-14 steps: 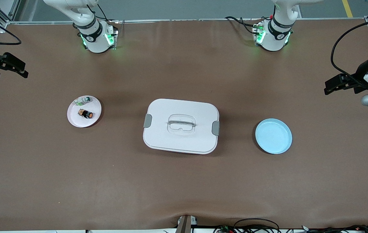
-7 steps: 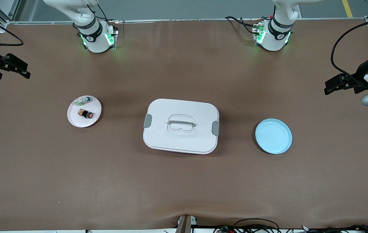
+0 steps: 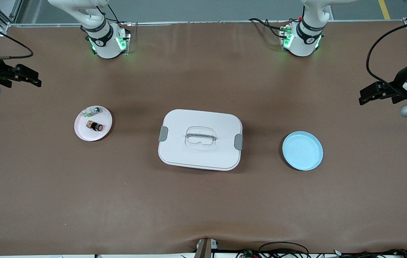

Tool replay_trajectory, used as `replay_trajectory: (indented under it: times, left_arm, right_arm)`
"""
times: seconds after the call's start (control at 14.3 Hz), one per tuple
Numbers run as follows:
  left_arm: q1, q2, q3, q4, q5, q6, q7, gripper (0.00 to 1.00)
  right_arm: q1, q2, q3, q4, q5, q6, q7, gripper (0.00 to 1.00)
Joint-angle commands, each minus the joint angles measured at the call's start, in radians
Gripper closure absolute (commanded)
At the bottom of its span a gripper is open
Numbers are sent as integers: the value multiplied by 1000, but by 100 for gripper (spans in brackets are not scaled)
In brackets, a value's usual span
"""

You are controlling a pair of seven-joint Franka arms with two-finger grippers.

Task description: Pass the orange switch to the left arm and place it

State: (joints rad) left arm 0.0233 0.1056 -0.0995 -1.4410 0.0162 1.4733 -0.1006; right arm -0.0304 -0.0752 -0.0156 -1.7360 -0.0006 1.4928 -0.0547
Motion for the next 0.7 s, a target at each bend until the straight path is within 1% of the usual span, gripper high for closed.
replay_trajectory:
  times: [0.0, 0.07, 0.21, 0.63]
  left_arm:
    - [7, 3, 0, 10, -8, -2, 10, 0]
    - [7, 5, 0, 10, -8, -2, 10, 0]
    - [6, 5, 0, 10, -7, -2, 10, 0]
    - [-2, 5, 0, 10, -9, -2, 9, 0]
  right_arm:
    - [4, 37, -1, 16, -6, -3, 16, 0]
    - [3, 41, 0, 3, -6, 27, 22, 0]
    - [3, 38, 0, -58, -4, 95, 24, 0]
    - [-2, 28, -1, -298, 4, 357, 140, 0]
